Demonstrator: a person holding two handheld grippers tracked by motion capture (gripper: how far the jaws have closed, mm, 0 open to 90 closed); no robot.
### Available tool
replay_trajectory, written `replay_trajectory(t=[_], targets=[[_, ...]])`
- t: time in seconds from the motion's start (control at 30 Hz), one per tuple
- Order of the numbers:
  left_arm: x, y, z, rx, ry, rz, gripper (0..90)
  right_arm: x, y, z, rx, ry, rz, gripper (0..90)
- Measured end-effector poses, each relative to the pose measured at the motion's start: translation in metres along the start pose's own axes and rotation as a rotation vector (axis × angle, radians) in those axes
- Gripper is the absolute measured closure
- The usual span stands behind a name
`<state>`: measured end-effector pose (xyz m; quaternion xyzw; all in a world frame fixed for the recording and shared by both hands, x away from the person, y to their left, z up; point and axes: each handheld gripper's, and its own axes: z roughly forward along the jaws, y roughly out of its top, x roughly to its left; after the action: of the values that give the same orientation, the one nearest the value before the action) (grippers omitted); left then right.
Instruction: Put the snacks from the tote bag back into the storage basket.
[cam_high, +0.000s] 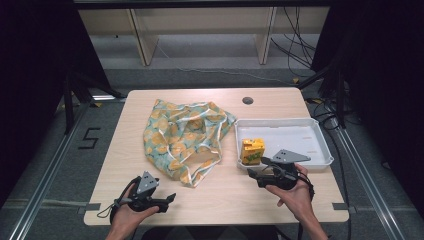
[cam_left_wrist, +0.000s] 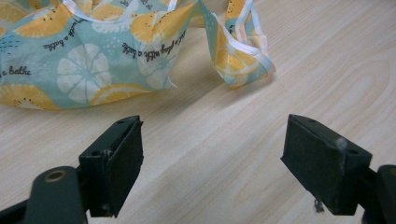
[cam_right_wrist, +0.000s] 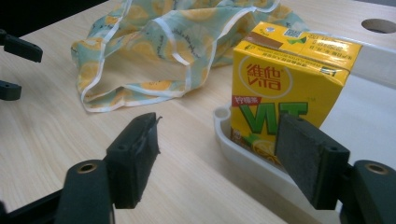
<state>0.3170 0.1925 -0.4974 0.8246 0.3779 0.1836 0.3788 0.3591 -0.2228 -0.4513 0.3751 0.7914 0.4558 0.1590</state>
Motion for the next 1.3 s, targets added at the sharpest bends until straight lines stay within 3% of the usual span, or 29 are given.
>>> replay_trajectory(t=[0.1, 0.13, 0.17, 0.2, 0.3, 0.33, 0.43, 0.47, 0.5, 0.63, 0.67, 0.7, 0.8, 0.87, 0.93, 0.97, 1.0, 1.07, 1.23, 1.3], targets=[[0.0, 0.0, -0.001, 0.009, 0.0, 0.006, 19.4, 0.001, -0.003, -0.002, -0.007, -0.001, -0.002, 27.2], [0.0, 0.0, -0.001, 0.004, 0.0, 0.008, 19.5, 0.002, -0.004, -0.003, -0.005, 0.007, 0.02, 26.1], [0.0, 0.0, -0.001, 0.005, 0.0, 0.008, 19.5, 0.001, -0.004, -0.003, -0.015, -0.007, -0.008, 25.1], [0.0, 0.0, -0.001, 0.01, 0.001, 0.007, 19.4, 0.002, -0.006, -0.004, -0.018, 0.008, 0.014, 24.7], [0.0, 0.0, -0.001, 0.002, 0.005, -0.001, 19.4, 0.004, -0.008, -0.007, 0.0, 0.004, 0.02, 24.1], [0.0, 0.0, -0.001, 0.006, 0.002, 0.002, 19.5, 0.005, -0.009, -0.006, -0.02, 0.006, 0.028, 23.9], [0.0, -0.001, 0.0, -0.002, -0.001, 0.006, 19.4, 0.002, -0.011, -0.009, -0.015, -0.005, 0.009, 23.3], [0.0, -0.001, 0.0, -0.002, -0.001, 0.006, 19.4, 0.004, -0.012, -0.01, -0.007, 0.001, 0.03, 23.2], [0.0, -0.001, 0.0, -0.002, -0.002, 0.005, 19.4, 0.002, -0.013, -0.01, -0.019, 0.001, 0.012, 23.0], [-0.001, -0.001, 0.0, -0.007, 0.006, -0.003, 19.5, 0.005, -0.018, -0.014, -0.004, -0.018, 0.032, 22.5], [-0.001, -0.001, 0.0, -0.006, 0.001, -0.003, 19.4, 0.003, -0.02, -0.015, 0.001, -0.015, 0.016, 22.3], [0.001, 0.0, -0.001, 0.011, -0.001, 0.02, 19.4, 0.006, -0.022, -0.015, 0.002, -0.011, 0.038, 21.9], [0.001, 0.0, -0.002, 0.011, 0.003, 0.02, 19.4, 0.004, -0.027, -0.017, -0.009, -0.016, 0.027, 21.2], [0.0, 0.0, -0.001, -0.001, 0.002, 0.006, 19.4, 0.005, -0.032, -0.02, 0.008, -0.018, 0.05, 20.3], [-0.001, -0.001, -0.001, -0.005, 0.002, 0.007, 19.4, 0.003, -0.036, -0.023, 0.012, -0.019, 0.032, 20.2], [-0.002, -0.001, 0.001, -0.013, 0.002, -0.022, 19.4, 0.004, -0.038, -0.024, 0.014, -0.02, 0.029, 20.3], [-0.002, -0.001, 0.001, -0.008, 0.005, -0.017, 19.4, 0.007, -0.04, -0.026, 0.029, -0.017, 0.058, 20.4], [-0.002, -0.001, 0.0, 0.0, 0.005, -0.012, 19.4, 0.005, -0.044, -0.027, 0.023, -0.02, 0.026, 20.2], [-0.006, -0.001, 0.0, -0.008, -0.006, -0.009, 19.4, 0.012, -0.055, -0.031, 0.073, -0.033, 0.053, 19.7], [-0.006, -0.001, 0.0, 0.002, -0.01, 0.016, 19.4, 0.011, -0.059, -0.033, 0.087, -0.038, 0.031, 19.3]])
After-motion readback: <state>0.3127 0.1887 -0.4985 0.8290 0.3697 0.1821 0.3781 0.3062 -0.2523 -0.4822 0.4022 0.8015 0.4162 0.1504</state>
